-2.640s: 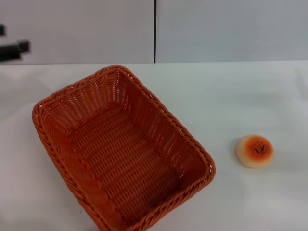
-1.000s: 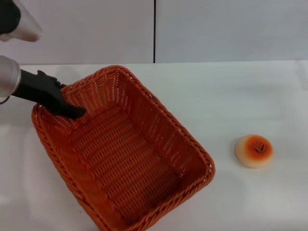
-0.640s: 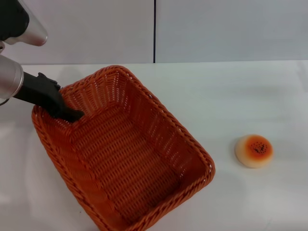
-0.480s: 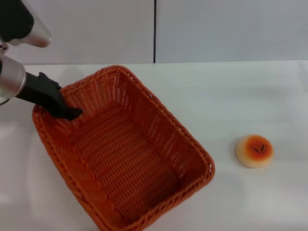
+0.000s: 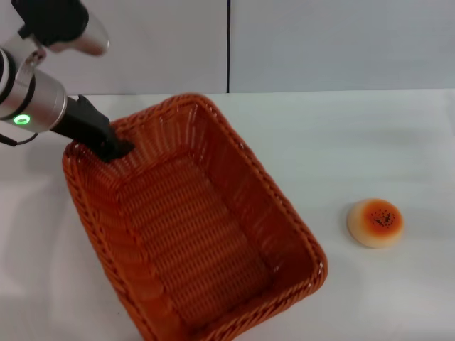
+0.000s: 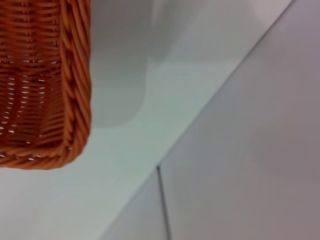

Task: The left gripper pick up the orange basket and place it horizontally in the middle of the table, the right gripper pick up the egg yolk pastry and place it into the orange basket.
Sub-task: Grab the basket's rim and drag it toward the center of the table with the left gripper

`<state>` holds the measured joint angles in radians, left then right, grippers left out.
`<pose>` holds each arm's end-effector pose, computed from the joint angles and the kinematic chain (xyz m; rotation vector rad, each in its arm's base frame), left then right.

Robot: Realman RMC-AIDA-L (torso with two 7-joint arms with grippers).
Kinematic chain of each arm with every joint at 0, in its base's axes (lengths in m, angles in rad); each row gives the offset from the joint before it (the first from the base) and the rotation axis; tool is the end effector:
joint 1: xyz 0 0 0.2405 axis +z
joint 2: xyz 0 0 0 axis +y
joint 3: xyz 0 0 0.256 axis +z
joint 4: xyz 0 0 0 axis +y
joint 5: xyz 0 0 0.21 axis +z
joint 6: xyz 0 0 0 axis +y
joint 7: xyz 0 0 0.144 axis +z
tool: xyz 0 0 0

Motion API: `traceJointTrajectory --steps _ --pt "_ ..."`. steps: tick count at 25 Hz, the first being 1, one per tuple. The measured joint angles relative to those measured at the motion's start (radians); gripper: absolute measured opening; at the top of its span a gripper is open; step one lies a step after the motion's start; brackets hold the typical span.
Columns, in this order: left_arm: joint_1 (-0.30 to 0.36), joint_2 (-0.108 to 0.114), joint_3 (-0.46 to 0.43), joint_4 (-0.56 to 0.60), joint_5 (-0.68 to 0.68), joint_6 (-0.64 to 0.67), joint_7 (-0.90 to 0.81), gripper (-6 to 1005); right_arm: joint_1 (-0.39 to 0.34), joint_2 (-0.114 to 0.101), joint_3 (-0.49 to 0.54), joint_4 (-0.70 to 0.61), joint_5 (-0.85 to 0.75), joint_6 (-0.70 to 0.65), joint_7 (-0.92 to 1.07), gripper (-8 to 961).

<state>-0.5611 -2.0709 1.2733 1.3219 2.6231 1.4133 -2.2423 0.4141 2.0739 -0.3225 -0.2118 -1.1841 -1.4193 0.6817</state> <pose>-0.2074 0.3749 0.0239 -2.5707 -0.6118 0.4443 0.3387 0.3205 0.0608 -1.5293 0.5423 1.0274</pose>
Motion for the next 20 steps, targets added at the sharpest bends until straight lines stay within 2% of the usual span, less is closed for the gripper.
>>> traceJointTrajectory --steps 3,4,5,8,9,13,20 --pt "-0.005 0.000 -0.005 0.037 0.002 0.014 -0.109 237 -0.002 0.000 0.013 -0.002 0.000 -0.006 0.000 553" --pt "-0.013 0.002 -0.013 0.055 0.030 0.024 -0.198 209 -0.002 0.000 0.029 -0.002 0.000 -0.007 0.000 553" --pt "-0.022 0.002 -0.014 0.060 0.081 0.032 -0.276 209 -0.002 0.000 0.047 -0.003 0.000 -0.007 -0.001 553" --pt "-0.030 0.001 -0.014 0.060 0.118 0.040 -0.329 208 -0.002 0.000 0.054 -0.003 0.000 -0.007 -0.001 553" --pt "-0.042 0.001 -0.014 0.055 0.168 0.061 -0.404 208 -0.002 0.000 0.059 -0.005 0.000 -0.007 -0.001 552" --pt "-0.046 0.000 -0.024 0.055 0.187 0.076 -0.473 194 -0.001 0.000 0.060 -0.010 0.000 -0.008 -0.001 552" --pt "-0.048 0.003 -0.139 0.048 0.162 0.135 -0.532 164 0.005 -0.004 0.060 -0.037 0.000 -0.001 -0.001 553"
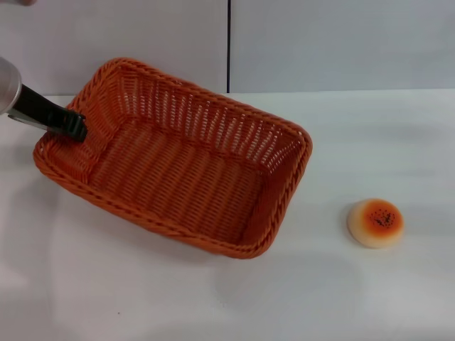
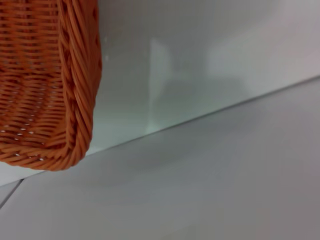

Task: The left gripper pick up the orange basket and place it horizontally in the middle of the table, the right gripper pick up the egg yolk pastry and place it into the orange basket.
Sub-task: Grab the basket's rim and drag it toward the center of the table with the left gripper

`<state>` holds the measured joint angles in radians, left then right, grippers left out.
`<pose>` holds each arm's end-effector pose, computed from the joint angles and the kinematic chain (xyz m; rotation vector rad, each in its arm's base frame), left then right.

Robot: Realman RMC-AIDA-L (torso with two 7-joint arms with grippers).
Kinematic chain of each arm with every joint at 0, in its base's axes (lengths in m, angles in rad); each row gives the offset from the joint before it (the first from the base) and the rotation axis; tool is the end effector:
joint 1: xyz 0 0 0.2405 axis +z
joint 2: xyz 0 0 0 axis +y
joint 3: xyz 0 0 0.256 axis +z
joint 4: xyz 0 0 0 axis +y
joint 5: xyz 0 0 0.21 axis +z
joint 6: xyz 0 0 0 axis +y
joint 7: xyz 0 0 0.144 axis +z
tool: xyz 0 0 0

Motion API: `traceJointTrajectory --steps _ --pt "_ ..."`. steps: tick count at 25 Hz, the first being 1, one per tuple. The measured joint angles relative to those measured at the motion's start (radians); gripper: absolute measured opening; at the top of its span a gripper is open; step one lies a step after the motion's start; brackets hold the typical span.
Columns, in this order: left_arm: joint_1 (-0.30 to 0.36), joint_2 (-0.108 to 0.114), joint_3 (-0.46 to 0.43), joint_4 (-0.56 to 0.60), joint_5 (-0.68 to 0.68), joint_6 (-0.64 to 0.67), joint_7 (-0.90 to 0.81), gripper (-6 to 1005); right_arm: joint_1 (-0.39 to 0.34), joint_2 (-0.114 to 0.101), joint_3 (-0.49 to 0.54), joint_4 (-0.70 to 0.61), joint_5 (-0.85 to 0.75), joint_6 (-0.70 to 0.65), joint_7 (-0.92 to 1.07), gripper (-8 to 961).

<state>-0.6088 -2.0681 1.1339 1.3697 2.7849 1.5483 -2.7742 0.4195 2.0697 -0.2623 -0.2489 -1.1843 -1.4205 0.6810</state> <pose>-0.2164 0.3778 0.0626 -2.1499 -1.2784 0.3659 0.3424 0.3231 0.0794 -1.4688 0.5015 1.0152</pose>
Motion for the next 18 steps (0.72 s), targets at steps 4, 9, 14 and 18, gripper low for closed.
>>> traceJointTrajectory --steps 4,9,14,18 --pt "0.021 0.002 -0.039 0.000 -0.039 0.016 -0.058 148 0.006 -0.002 -0.001 -0.005 0.000 0.004 0.000 553" --pt "0.025 0.003 -0.046 0.000 -0.041 0.061 -0.088 145 0.010 0.000 0.000 0.008 0.000 0.009 -0.012 553" --pt "0.055 -0.002 -0.049 0.002 -0.065 0.065 -0.102 144 0.016 0.001 -0.008 0.020 0.000 0.029 -0.014 553" --pt "0.079 -0.003 -0.060 0.015 -0.090 0.062 -0.104 143 0.015 0.002 -0.005 0.025 0.000 0.029 -0.014 553"
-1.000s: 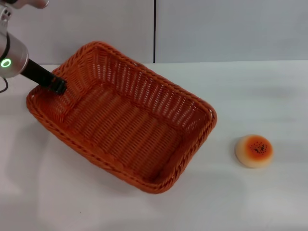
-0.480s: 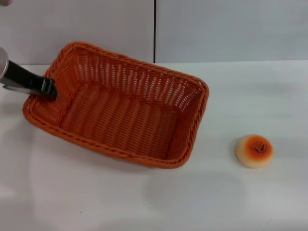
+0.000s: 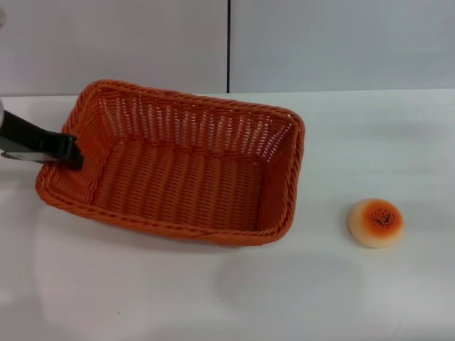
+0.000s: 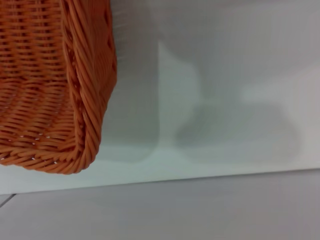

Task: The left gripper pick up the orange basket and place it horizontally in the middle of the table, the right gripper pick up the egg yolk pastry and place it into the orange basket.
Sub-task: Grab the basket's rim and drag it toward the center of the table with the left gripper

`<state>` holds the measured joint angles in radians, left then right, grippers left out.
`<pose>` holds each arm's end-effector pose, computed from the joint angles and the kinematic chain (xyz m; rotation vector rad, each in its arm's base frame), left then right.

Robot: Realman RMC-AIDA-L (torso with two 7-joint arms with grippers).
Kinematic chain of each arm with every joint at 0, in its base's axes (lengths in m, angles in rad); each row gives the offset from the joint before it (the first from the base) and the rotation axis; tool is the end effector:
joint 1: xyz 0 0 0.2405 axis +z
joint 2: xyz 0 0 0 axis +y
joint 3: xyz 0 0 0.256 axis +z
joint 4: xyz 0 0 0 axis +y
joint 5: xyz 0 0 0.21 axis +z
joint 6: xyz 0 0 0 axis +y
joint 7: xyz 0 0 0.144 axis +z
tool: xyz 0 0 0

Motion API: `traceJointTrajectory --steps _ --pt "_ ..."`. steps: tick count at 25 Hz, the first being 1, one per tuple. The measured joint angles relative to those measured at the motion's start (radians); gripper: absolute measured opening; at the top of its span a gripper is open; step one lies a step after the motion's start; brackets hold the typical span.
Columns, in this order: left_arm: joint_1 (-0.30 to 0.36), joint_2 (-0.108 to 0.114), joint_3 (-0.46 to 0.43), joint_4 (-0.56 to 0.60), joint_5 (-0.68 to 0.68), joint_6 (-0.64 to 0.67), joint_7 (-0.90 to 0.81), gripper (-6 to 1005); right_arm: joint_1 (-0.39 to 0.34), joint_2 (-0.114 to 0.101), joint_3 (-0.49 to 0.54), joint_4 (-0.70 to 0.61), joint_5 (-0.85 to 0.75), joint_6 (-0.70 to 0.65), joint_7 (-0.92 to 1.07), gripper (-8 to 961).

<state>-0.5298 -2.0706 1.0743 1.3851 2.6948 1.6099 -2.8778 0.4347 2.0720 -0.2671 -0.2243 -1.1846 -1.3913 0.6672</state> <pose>-0.2377 0.3538 0.0646 -2.0671 -1.5602 0.2601 0.3409 0.3283 0.0708 -1.4787 0.5316 1.0047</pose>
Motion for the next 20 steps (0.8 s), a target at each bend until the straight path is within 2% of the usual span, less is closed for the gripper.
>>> traceJointTrajectory --steps 8,11,13,16,20 --pt "0.033 0.000 -0.025 0.011 -0.039 0.020 -0.002 142 0.000 0.000 0.002 0.010 0.000 0.022 0.000 553" --pt "0.085 0.000 -0.033 0.035 -0.090 0.034 -0.002 142 0.000 0.000 0.002 0.010 0.000 0.024 0.000 553" --pt "0.085 0.000 -0.033 0.035 -0.090 0.034 -0.002 142 0.000 0.000 0.002 0.010 0.000 0.024 0.000 553" --pt "0.141 -0.003 -0.073 0.056 -0.165 0.027 -0.003 142 0.001 -0.001 0.000 0.009 0.000 0.026 0.000 552" --pt "0.166 -0.005 -0.082 0.054 -0.218 0.008 -0.003 142 0.001 -0.001 -0.003 0.009 0.000 0.026 0.000 552"
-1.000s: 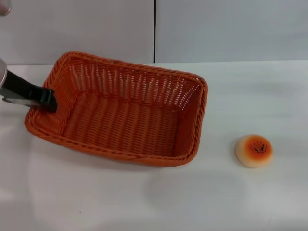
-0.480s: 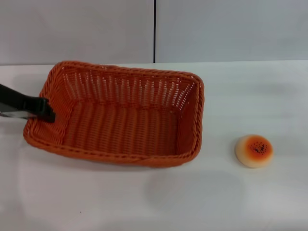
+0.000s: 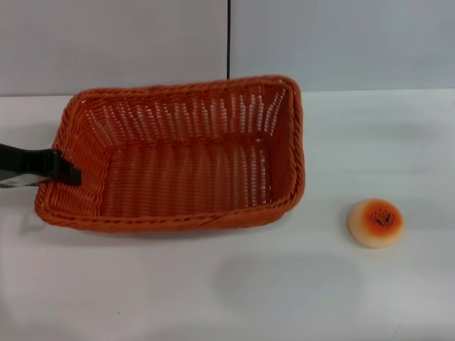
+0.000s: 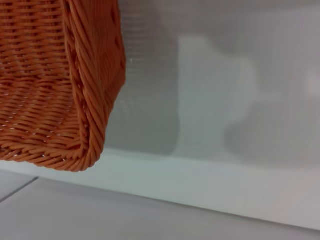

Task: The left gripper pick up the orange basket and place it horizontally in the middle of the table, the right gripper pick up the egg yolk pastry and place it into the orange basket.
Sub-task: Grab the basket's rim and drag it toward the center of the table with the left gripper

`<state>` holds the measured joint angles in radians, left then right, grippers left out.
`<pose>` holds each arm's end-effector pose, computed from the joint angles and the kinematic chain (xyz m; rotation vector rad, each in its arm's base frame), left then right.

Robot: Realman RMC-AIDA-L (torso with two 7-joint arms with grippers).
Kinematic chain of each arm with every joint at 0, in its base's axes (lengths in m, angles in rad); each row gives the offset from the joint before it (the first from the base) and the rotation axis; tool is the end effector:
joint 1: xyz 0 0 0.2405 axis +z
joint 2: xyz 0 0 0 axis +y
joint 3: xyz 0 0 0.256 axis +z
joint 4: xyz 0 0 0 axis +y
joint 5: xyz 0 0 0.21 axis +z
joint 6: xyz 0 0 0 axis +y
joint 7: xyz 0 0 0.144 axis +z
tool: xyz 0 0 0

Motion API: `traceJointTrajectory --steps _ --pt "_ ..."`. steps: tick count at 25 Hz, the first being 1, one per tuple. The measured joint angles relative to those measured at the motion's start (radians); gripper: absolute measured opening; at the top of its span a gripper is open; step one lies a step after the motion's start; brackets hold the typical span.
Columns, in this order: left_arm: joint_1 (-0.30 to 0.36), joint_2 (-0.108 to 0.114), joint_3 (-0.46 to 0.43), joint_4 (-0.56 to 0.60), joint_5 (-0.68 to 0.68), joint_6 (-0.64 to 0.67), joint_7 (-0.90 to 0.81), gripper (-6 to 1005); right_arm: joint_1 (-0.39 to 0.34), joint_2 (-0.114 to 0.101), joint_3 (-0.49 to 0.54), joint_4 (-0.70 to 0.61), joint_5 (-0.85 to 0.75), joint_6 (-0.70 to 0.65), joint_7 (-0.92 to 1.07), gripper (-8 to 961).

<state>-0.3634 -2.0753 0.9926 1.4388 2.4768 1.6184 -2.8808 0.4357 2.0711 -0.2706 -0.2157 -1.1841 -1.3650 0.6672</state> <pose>-0.2629 0.3189 0.0738 -2.0209 -1.7676 -0.0057 0.3440 0.3293 0.0676 -1.4798 0.5604 0.9874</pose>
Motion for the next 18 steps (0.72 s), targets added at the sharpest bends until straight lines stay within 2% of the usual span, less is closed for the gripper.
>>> traceJointTrajectory --steps 7,13,18 --pt "0.044 0.001 0.035 0.015 -0.012 -0.055 0.000 142 -0.007 0.002 -0.001 0.001 0.000 -0.006 0.000 552" --pt "0.100 0.002 0.148 0.097 -0.015 -0.176 0.000 143 -0.008 0.003 -0.001 0.001 0.000 -0.008 0.000 552" --pt "0.098 0.003 0.173 0.110 -0.008 -0.202 0.001 143 -0.009 0.003 -0.001 0.001 0.000 -0.009 0.000 552"
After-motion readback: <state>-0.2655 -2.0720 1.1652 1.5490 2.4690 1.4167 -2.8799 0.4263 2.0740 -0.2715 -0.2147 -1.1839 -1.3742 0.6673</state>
